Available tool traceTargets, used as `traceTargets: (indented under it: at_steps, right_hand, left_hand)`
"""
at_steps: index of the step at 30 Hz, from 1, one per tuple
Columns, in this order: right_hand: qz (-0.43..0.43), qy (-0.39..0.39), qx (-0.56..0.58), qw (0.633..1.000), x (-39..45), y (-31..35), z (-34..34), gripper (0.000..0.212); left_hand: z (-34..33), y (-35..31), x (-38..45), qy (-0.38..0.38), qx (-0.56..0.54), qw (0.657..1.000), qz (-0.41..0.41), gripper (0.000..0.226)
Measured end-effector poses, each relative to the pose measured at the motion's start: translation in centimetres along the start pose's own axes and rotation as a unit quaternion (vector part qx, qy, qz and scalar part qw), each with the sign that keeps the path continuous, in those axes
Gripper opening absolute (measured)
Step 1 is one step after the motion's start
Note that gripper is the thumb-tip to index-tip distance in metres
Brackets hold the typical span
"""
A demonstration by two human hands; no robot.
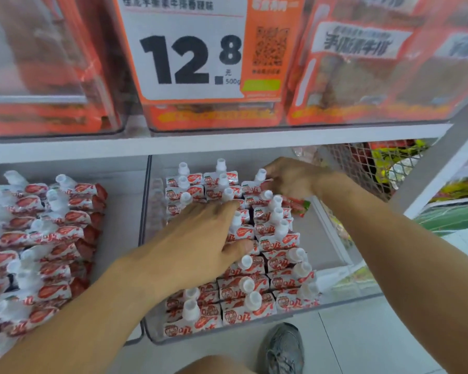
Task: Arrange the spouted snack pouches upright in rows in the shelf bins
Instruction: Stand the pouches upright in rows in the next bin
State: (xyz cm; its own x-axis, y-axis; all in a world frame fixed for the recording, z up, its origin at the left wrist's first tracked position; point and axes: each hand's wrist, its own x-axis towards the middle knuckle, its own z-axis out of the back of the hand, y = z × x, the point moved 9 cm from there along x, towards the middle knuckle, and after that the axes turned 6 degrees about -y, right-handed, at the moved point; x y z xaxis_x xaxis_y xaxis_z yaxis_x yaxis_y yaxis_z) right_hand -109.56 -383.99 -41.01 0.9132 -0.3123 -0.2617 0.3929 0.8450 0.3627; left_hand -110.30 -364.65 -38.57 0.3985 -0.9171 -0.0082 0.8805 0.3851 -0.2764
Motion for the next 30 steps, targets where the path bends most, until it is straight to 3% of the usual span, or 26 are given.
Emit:
traceTargets:
  at_steps: [3, 5, 7, 8, 10, 11, 17, 20, 23, 30]
  right_hand:
    - [-0.020, 0.065, 0.009, 0.998, -1.4, -0.5, -0.1, 0.047]
    - [-0.060, 0.021, 0.067, 0.996, -2.3, -1.8, 2.0, 0.060]
    - [-0.069, -0.060, 0.039, 0.995, -2.6, -2.8, 4.1, 0.049]
    - [-0.073, -0.082, -0.049, 0.993, -2.7, -3.2, 4.5, 0.040]
    - [-0.102, -0.064, -0.198, 0.973, -2.8, -3.9, 3.1, 0.038]
    - [-0.119, -0.038, -0.215, 0.969, -2.6, -4.3, 1.6, 0.041]
    - [-0.172, -0.036, -0.185, 0.967, -3.0, -5.4, -1.2, 0.081]
    - [-0.177, 0.006, -0.228, 0.957, -4.2, -5.6, -1.8, 0.075]
    - [-0.157, -0.015, -0.280, 0.947, -5.3, -5.6, -2.0, 0.071]
    - [-0.127, -0.023, -0.233, 0.964, -8.1, -3.4, -1.6, 0.081]
  left_hand:
    - [0.1, -0.1, 0.0, -0.004, 0.002, 1.000, -0.001, 0.077]
    - [0.2, -0.2, 0.0, -0.006, 0.005, 1.000, -0.004, 0.078]
    - [0.3, -0.2, -0.1, -0.007, 0.008, 1.000, -0.005, 0.078]
    - [0.3, -0.3, -0.1, -0.006, 0.009, 1.000, -0.004, 0.078]
    - [0.2, -0.4, -0.2, -0.005, 0.012, 1.000, -0.002, 0.077]
    - [0.2, -0.4, -0.3, -0.005, 0.013, 1.000, -0.002, 0.077]
    - [0.2, -0.3, -0.1, -0.005, 0.012, 1.000, -0.006, 0.074]
    - [0.1, -0.3, -0.1, -0.005, 0.007, 1.000, -0.008, 0.074]
    - [0.0, -0.2, -0.1, -0.005, 0.006, 1.000, -0.007, 0.074]
    - [0.2, -0.3, -0.1, -0.007, 0.011, 1.000, -0.003, 0.071]
